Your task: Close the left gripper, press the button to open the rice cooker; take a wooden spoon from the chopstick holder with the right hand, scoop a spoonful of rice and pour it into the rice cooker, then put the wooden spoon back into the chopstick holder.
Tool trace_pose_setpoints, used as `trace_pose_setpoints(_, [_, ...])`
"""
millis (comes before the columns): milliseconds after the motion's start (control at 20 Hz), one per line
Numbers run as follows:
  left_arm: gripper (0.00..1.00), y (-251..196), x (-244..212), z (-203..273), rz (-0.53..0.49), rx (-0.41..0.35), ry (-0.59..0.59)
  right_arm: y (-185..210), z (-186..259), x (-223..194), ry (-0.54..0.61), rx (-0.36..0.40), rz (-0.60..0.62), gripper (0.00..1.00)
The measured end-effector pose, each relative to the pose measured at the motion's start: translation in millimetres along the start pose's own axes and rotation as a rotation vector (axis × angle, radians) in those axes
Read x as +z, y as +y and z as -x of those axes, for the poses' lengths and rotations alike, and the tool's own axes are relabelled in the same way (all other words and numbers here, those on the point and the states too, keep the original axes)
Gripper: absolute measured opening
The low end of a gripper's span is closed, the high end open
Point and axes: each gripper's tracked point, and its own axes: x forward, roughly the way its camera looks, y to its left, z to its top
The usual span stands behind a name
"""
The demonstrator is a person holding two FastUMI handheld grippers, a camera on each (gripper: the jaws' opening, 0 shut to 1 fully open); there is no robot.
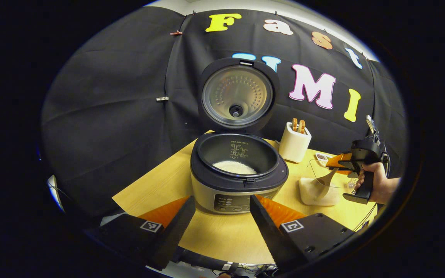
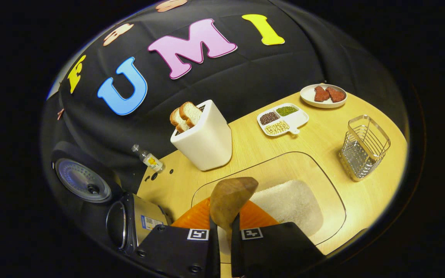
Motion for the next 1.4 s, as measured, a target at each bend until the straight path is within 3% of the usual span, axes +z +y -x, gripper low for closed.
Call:
trace_pose_setpoints(350, [0.96,2,9,4,-0.001,-0.018,-0.023,-6,17,23,-0.027,0.006,-0.204,0.16])
trace_pose_setpoints(600, [0.96,2,19,2,-0.022,-0.035,-0.038,-33,35,38,-0.062,-0.03,-0.347,0.16])
trace_pose_setpoints(650, [0.96,1,21,4,-0.033,-0.046,-0.05,-38,39,44,-0.072,-0.034,-0.378,0.11])
trace_pose_setpoints(700, [0.96,-2,23,4,-0.041,-0.056,-0.056,-42,43,48,-0.081,-0.037,-0.407,0.16])
trace_pose_setpoints(900, [0.96,-9,28,6,-0.05,-0.077,-0.066,-51,58,69,-0.114,-0.028,-0.503,0.16])
trace_pose_setpoints(1200, [0.96,-14,30,16,-0.05,-0.076,-0.081,-22,71,86,-0.089,0.062,-0.599,0.15])
trace_pose_setpoints(1400, [0.96,-10,31,24,-0.016,-0.067,-0.089,22,76,88,-0.046,0.143,-0.629,0.15])
